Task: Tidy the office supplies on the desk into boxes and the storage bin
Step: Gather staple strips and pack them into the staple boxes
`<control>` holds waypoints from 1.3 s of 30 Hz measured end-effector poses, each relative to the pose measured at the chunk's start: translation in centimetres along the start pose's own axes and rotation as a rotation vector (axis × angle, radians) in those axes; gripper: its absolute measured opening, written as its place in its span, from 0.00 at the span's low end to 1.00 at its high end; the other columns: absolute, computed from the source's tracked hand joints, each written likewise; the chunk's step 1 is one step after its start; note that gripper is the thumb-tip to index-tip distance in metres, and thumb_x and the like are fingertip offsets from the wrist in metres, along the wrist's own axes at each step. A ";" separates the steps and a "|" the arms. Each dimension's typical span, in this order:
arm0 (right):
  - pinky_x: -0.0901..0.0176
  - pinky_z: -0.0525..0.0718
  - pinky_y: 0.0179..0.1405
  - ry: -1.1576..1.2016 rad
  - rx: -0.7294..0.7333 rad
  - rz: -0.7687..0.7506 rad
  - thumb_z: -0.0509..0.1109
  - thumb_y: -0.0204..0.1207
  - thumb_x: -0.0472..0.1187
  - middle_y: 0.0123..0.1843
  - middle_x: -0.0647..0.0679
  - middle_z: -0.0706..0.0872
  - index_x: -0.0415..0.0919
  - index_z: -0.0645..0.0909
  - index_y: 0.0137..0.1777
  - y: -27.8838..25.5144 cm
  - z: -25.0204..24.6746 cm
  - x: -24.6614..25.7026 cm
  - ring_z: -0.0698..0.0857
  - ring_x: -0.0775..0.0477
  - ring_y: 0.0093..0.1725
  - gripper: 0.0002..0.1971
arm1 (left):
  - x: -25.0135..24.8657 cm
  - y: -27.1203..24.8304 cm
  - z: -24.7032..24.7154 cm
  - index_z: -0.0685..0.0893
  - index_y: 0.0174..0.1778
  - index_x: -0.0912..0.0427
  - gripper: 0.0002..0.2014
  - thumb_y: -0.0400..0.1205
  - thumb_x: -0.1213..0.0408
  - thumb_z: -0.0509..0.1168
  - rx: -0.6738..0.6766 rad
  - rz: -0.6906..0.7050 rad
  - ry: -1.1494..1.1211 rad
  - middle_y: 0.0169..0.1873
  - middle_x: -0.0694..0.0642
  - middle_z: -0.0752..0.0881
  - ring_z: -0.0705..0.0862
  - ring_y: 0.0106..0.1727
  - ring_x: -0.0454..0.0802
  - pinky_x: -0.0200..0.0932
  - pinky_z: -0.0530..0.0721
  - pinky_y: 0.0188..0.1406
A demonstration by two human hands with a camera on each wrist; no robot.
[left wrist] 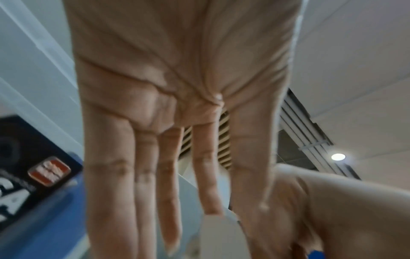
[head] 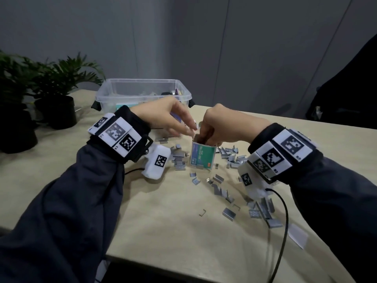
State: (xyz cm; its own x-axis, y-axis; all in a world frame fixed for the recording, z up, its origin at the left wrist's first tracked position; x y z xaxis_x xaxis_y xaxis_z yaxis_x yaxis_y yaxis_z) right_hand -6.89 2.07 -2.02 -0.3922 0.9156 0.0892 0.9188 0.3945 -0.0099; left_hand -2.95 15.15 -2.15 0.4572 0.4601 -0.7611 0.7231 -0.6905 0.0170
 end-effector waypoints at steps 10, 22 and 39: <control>0.55 0.85 0.46 -0.119 -0.019 -0.082 0.75 0.75 0.35 0.47 0.50 0.92 0.47 0.92 0.55 -0.7 -0.1 0.2 0.87 0.47 0.45 0.11 | 3.4 1.4 3.5 0.73 0.65 0.49 0.42 0.58 0.43 0.84 0.320 -0.369 0.655 0.59 0.48 0.78 0.82 0.58 0.52 0.48 0.88 0.53; 0.51 0.88 0.49 -0.106 -0.040 -0.058 0.75 0.76 0.36 0.48 0.48 0.92 0.44 0.91 0.55 -1.7 0.0 -1.1 0.87 0.47 0.45 0.09 | 3.3 2.8 5.2 0.86 0.45 0.59 0.09 0.72 0.68 0.77 0.265 -0.281 0.618 0.48 0.61 0.88 0.87 0.36 0.54 0.46 0.90 0.35; 0.50 0.90 0.44 0.064 -0.282 -0.064 0.79 0.71 0.34 0.38 0.53 0.92 0.46 0.93 0.46 -2.4 -2.0 -2.4 0.88 0.58 0.36 0.07 | 0.2 2.1 -1.0 0.88 0.40 0.63 0.06 0.74 0.78 0.74 0.086 -0.068 0.035 0.41 0.67 0.90 0.90 0.38 0.51 0.41 0.89 0.43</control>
State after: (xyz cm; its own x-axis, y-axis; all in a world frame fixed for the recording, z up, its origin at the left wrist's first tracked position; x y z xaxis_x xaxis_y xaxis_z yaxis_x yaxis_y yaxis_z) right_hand -8.04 -1.26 -0.23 -0.4547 0.8791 0.1432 0.8716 0.4061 0.2745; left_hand -0.79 14.35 -1.65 0.4274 0.5255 -0.7356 0.7067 -0.7017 -0.0907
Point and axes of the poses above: each hand's wrist, its own y-axis towards the middle knuckle, its own z-axis out of the palm, x = y × z, the point moved 5 cm from there along y, towards the middle knuckle
